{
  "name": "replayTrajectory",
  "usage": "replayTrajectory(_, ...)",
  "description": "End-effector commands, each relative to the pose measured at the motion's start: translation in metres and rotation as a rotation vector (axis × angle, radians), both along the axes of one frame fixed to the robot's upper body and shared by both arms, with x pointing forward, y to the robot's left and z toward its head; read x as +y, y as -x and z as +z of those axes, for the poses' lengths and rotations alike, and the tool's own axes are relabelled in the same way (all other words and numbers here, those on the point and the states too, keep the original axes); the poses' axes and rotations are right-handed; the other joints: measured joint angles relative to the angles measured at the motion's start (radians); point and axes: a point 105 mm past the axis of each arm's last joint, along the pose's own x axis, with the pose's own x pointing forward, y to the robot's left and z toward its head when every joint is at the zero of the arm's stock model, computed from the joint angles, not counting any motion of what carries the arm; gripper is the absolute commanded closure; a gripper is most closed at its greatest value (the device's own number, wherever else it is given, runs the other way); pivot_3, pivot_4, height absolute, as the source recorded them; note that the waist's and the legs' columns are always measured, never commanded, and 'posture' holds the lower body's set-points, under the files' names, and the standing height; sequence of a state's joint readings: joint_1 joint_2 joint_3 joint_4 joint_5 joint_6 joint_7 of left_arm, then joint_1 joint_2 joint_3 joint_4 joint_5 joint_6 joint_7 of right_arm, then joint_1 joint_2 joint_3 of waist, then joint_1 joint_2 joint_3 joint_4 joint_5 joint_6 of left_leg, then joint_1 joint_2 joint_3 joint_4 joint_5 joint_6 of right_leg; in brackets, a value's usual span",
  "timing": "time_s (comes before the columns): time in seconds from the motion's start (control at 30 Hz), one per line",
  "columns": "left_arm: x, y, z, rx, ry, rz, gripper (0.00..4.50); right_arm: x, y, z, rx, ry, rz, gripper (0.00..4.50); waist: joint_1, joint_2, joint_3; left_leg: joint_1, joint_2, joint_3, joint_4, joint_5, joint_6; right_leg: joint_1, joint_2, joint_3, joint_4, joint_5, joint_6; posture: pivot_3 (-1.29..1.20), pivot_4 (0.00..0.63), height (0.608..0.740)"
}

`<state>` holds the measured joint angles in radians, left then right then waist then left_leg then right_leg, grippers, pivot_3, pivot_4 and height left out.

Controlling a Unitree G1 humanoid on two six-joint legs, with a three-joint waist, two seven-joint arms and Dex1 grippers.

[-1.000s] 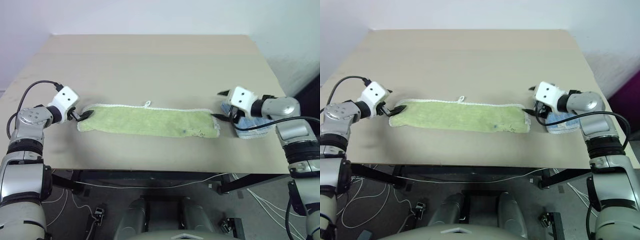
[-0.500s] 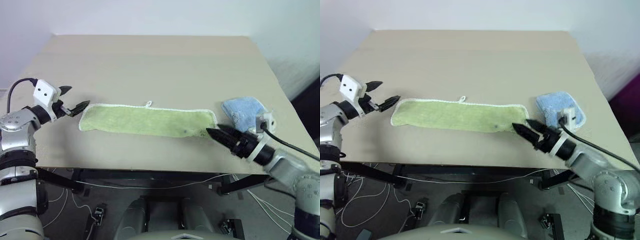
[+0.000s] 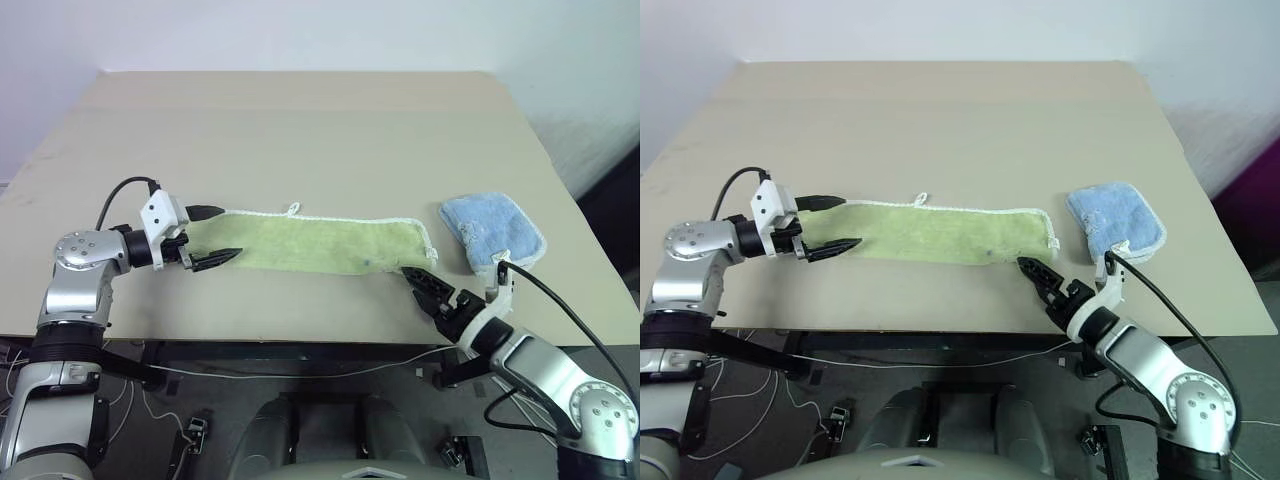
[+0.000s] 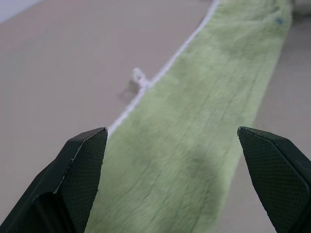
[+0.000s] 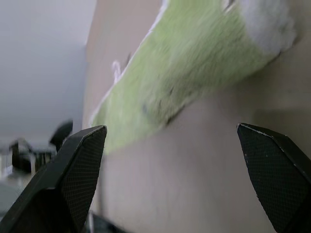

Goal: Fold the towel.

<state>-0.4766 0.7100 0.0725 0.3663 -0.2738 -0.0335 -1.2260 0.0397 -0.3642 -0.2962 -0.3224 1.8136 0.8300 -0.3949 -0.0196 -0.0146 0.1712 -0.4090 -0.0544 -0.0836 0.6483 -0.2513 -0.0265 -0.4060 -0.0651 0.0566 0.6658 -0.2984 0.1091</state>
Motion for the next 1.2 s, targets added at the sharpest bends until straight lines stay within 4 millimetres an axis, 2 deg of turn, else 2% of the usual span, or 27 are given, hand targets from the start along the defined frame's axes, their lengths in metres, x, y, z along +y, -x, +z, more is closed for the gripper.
replayTrajectory(0.03, -0.007, 0.006, 0.008, -0.017, 0.004, -0.049, 0.01, -0.001, -0.015, -0.001, 0.048, -0.038, -0.062, 0.01, 0.0, 0.0, 0.0, 0.0, 0.0, 0.0, 0.0, 0.0, 0.0, 0.0, 0.0, 0.0, 0.0, 0.0, 0.0, 0.0, 0.15, 0.74)
replayTrajectory(0.23, -0.016, 0.014, 0.004, 0.0, 0.007, -0.082, 0.01, -0.003, -0.037, -0.005, 0.096, -0.086, -0.154, 0.01, -0.003, 0.0, 0.0, 0.001, 0.001, 0.0, 0.0, 0.0, 0.0, 0.001, 0.001, 0.0, 0.0, 0.0, 0.0, 0.0, 0.15, 0.74)
replayTrajectory(0.37, -0.017, 0.016, 0.003, 0.0, 0.012, -0.08, 0.01, -0.006, -0.041, -0.009, 0.124, -0.075, -0.206, 0.01, -0.002, -0.001, -0.001, 0.001, 0.001, 0.0, 0.0, 0.0, 0.0, 0.001, 0.001, 0.0, 0.0, 0.0, 0.0, 0.0, 0.15, 0.74)
replayTrajectory(0.43, -0.017, 0.017, 0.002, 0.0, 0.013, -0.078, 0.01, -0.015, -0.04, -0.012, 0.134, -0.083, -0.25, 0.01, -0.002, -0.001, -0.001, 0.002, 0.001, 0.0, 0.0, 0.0, 0.0, 0.002, 0.001, 0.0, 0.0, 0.0, 0.0, 0.0, 0.15, 0.74)
replayTrajectory(0.53, -0.017, 0.017, 0.002, -0.003, 0.018, -0.07, 0.0, -0.029, -0.04, -0.013, 0.128, -0.085, -0.308, 0.61, 0.002, -0.001, -0.002, 0.002, 0.001, 0.0, 0.0, 0.0, 0.0, 0.002, 0.001, 0.0, 0.0, 0.0, 0.0, 0.0, 0.15, 0.74)
replayTrajectory(0.9, -0.02, 0.017, 0.0, -0.002, 0.022, -0.072, 0.0, -0.048, -0.042, 0.003, 0.042, -0.066, -0.382, 4.35, 0.002, -0.001, -0.002, 0.002, 0.0, 0.0, 0.0, 0.0, 0.0, 0.002, 0.001, 0.0, -0.001, 0.0, 0.0, 0.0, 0.15, 0.74)
replayTrajectory(0.93, -0.02, 0.016, 0.0, -0.002, 0.022, -0.071, 0.0, -0.05, -0.042, 0.008, 0.014, -0.051, -0.383, 4.47, 0.002, -0.001, -0.002, 0.002, 0.0, 0.0, 0.0, 0.0, 0.0, 0.003, 0.001, 0.0, -0.001, 0.0, 0.0, 0.0, 0.15, 0.74)
replayTrajectory(1.07, -0.02, 0.014, 0.0, 0.0, 0.02, -0.067, 0.0, -0.047, -0.044, 0.033, -0.096, 0.015, -0.332, 4.47, 0.005, 0.0, -0.001, 0.001, -0.001, 0.0, 0.0, 0.0, 0.0, 0.002, 0.001, 0.0, -0.001, 0.0, 0.0, 0.0, 0.15, 0.74)
replayTrajectory(1.2, -0.021, 0.013, -0.001, -0.001, 0.021, -0.067, 0.0, -0.041, -0.047, 0.048, -0.152, 0.058, -0.29, 4.47, 0.002, 0.0, -0.001, 0.001, 0.0, 0.0, 0.0, 0.0, 0.0, 0.002, 0.001, 0.0, -0.001, 0.0, 0.0, 0.0, 0.15, 0.74)
